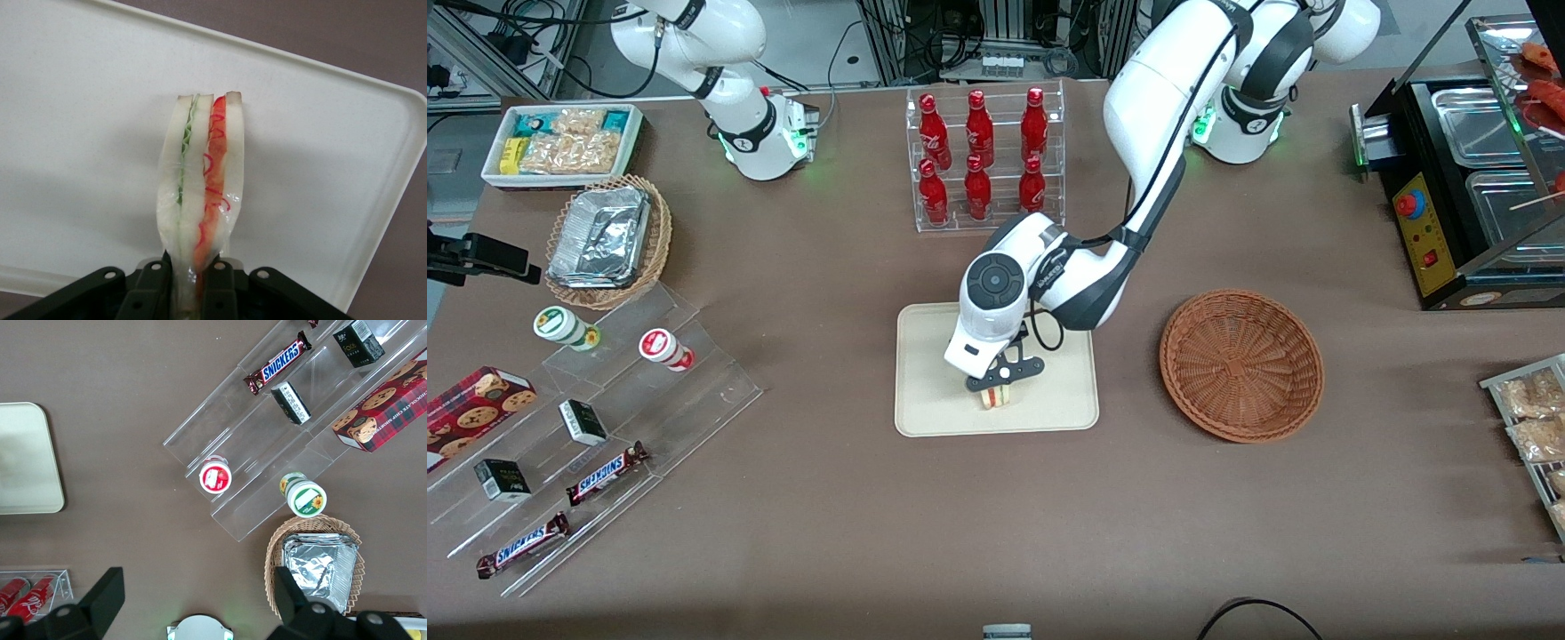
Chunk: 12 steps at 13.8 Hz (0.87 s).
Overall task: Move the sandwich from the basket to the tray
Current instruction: 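Lower the sandwich onto the tray center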
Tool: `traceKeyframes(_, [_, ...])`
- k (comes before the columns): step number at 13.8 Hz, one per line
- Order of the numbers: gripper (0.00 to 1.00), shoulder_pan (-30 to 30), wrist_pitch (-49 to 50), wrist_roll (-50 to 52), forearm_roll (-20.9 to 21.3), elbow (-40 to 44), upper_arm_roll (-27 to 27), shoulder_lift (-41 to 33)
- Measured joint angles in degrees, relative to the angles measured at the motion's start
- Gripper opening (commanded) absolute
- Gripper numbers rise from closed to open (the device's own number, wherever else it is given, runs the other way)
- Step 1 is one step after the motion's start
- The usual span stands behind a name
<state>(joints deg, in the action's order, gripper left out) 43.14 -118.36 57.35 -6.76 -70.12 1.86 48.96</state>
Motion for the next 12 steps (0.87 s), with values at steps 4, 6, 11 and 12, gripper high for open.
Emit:
traceKeyframes(4, [0.01, 0.0, -0.04, 0.0, 0.01, 0.0, -0.03, 0.98])
traceKeyframes(6, [0.96, 0.0, -0.12, 0.0, 0.01, 0.01, -0.02, 1.6])
traceKeyframes(11, [1.0, 0.06, -0.49, 0.0, 2.0, 1.32, 0.0, 1.64])
traceKeyframes(12, [1.0, 0.06, -0.49, 0.0, 2.17, 1.8, 0.0, 1.37])
